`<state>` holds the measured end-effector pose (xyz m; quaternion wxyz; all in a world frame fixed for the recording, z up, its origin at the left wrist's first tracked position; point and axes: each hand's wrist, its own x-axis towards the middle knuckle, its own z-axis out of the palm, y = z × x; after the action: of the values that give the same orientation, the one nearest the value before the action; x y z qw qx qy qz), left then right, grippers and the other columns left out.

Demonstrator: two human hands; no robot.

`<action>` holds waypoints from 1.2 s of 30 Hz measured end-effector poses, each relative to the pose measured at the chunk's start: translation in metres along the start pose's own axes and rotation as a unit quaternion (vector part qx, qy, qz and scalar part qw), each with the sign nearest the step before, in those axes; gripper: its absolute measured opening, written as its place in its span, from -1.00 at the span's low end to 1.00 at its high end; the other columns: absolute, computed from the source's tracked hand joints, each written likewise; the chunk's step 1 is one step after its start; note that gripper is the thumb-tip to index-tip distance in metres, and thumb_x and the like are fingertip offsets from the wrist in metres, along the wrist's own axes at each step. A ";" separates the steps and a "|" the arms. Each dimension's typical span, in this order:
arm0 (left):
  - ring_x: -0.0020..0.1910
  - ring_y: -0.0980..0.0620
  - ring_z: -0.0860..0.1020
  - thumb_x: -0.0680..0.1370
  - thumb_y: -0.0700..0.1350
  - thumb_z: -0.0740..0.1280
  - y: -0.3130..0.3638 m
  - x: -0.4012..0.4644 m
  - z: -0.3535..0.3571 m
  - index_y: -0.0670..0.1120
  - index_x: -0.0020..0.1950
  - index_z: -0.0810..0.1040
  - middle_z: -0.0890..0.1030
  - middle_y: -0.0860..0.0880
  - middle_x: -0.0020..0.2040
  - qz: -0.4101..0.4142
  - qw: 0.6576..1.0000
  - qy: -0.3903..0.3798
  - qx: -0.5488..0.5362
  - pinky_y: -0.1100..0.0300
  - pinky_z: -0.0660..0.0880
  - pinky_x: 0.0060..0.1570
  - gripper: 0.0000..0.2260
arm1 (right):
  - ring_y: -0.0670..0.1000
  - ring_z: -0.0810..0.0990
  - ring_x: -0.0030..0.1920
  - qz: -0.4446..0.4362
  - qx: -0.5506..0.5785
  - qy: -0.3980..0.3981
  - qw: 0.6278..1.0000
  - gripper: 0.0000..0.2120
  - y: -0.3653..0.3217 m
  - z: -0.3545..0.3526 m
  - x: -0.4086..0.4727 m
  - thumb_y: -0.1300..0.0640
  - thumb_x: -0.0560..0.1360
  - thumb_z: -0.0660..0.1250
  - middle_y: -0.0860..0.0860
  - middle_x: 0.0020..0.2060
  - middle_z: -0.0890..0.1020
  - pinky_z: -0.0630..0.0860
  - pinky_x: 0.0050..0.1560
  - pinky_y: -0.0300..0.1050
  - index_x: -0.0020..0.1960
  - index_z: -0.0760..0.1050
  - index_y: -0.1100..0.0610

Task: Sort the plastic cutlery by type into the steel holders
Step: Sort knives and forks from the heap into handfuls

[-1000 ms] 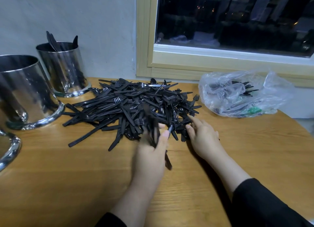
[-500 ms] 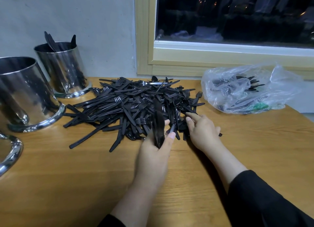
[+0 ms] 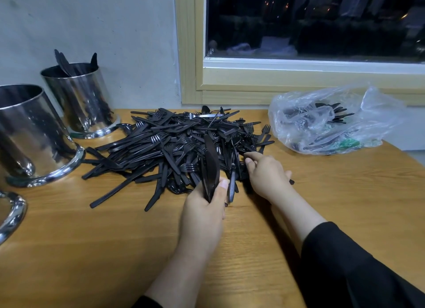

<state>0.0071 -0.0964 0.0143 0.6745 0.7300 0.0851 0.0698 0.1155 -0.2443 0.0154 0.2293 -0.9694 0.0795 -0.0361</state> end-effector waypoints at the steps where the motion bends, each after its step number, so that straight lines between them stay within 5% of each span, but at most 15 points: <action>1: -0.45 0.08 0.44 0.63 0.12 0.31 0.001 0.000 0.000 -0.02 -0.30 0.47 0.46 0.00 -0.46 0.001 1.000 -0.001 0.002 0.12 0.46 -0.30 -0.64 | 0.15 0.45 0.26 0.003 -0.009 -0.013 1.000 -0.65 -0.003 -0.002 0.001 -0.11 0.69 0.03 0.03 0.25 0.54 0.23 0.09 0.08 0.39 0.44 -0.21; 4: -0.45 0.08 0.43 0.63 0.11 0.30 0.002 0.000 -0.001 -0.02 -0.31 0.45 0.45 0.00 -0.46 0.005 1.000 -0.002 0.002 0.14 0.45 -0.32 -0.64 | 0.17 0.44 0.30 0.020 -0.007 -0.042 0.999 -0.66 -0.008 -0.007 0.005 -0.10 0.69 0.04 0.04 0.26 0.56 0.25 0.18 0.12 0.35 0.49 -0.17; 9: -0.45 0.05 0.43 0.63 0.12 0.31 0.003 0.001 -0.002 0.00 -0.29 0.46 0.45 0.01 -0.46 0.001 1.000 0.001 -0.006 0.10 0.47 -0.30 -0.66 | 0.16 0.51 0.21 0.026 0.052 -0.046 0.997 -0.71 -0.008 -0.007 0.006 -0.02 0.69 0.11 0.01 0.02 0.61 0.24 0.12 0.08 0.26 0.57 -0.09; 13: -0.45 0.07 0.43 0.64 0.12 0.30 0.003 0.000 -0.002 0.00 -0.31 0.45 0.45 0.02 -0.46 0.001 1.000 -0.003 -0.007 0.10 0.45 -0.30 -0.64 | 0.12 0.60 0.05 0.032 0.117 -0.018 0.992 -0.79 0.000 -0.003 0.006 0.01 0.65 0.22 -0.03 -0.11 0.66 0.45 0.25 0.14 0.10 0.63 -0.05; 19: -0.45 0.06 0.44 0.63 0.15 0.28 0.006 -0.001 -0.003 0.01 -0.33 0.45 0.45 0.02 -0.47 -0.001 1.000 0.002 -0.008 -0.03 0.56 -0.22 -0.62 | 0.07 0.65 0.03 -0.016 0.208 0.083 0.974 -0.82 0.005 -0.011 0.000 0.16 0.59 0.34 0.08 0.00 0.72 0.55 0.11 -0.04 0.08 0.70 0.16; 25: -0.38 0.04 0.58 0.63 0.16 0.26 0.005 -0.001 -0.004 -0.11 -0.29 0.54 0.61 -0.02 -0.41 -0.004 1.000 0.013 -0.026 -0.15 0.62 -0.11 -0.57 | -0.14 0.57 -0.23 -0.039 0.367 0.202 0.907 -0.82 0.012 -0.039 -0.018 0.26 0.53 0.40 -0.12 -0.24 0.64 0.44 -0.11 -0.24 -0.10 0.61 -0.02; 32: -0.07 0.09 0.73 0.70 -0.06 0.26 0.006 -0.003 0.003 0.01 0.01 0.67 0.76 0.07 -0.09 0.018 0.995 -0.002 -0.094 0.05 0.65 0.04 -0.81 | 0.02 0.47 -0.34 -0.110 0.512 0.041 0.851 -0.81 -0.006 -0.039 -0.068 0.44 0.52 0.36 0.08 -0.27 0.49 0.45 -0.33 -0.23 -0.01 0.46 0.20; 36: -0.14 0.06 0.72 0.69 -0.06 0.27 0.006 -0.005 -0.001 0.11 0.09 0.66 0.75 0.01 -0.15 0.041 0.995 -0.057 -0.069 0.15 0.65 -0.10 -0.83 | 0.01 0.45 -0.33 -0.132 0.513 -0.014 0.848 -0.79 -0.018 -0.030 -0.083 0.45 0.51 0.37 0.05 -0.28 0.52 0.46 -0.33 -0.21 -0.04 0.45 0.19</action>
<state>0.0021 -0.0971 0.0207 0.7235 0.6875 0.0117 0.0612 0.0328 -0.2275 0.0475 0.6879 -0.7157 -0.0826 -0.0885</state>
